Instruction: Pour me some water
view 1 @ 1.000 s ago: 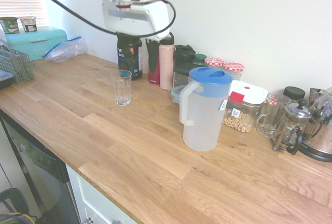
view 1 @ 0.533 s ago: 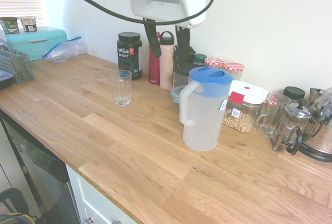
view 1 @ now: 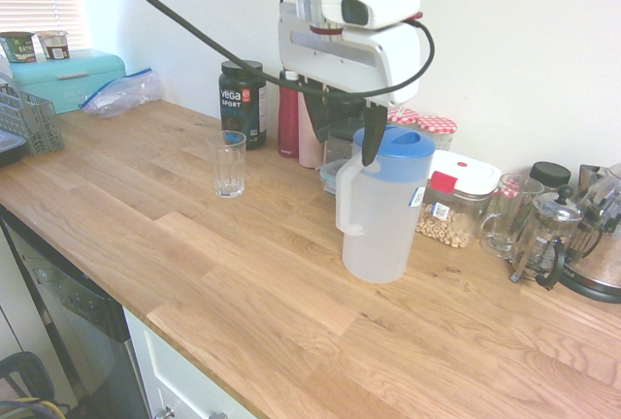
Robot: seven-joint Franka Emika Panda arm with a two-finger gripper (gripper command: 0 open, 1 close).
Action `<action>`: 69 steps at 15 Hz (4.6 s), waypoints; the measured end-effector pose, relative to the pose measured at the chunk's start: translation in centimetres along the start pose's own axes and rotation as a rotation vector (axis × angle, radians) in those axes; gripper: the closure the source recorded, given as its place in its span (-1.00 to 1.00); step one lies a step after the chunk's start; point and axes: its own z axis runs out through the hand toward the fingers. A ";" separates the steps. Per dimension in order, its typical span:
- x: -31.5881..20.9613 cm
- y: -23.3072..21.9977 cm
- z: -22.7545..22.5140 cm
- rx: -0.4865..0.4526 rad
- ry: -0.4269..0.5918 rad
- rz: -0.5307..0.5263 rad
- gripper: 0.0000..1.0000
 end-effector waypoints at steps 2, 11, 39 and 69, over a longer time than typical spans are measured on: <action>0.3 -0.3 1.2 -0.004 -0.012 0.000 -1.00; 1.6 -1.6 5.1 -0.015 -0.014 0.000 1.00; -3.4 -2.7 -5.5 -0.009 -0.056 -0.222 1.00; -24.2 -18.3 2.2 -0.636 0.015 -1.196 1.00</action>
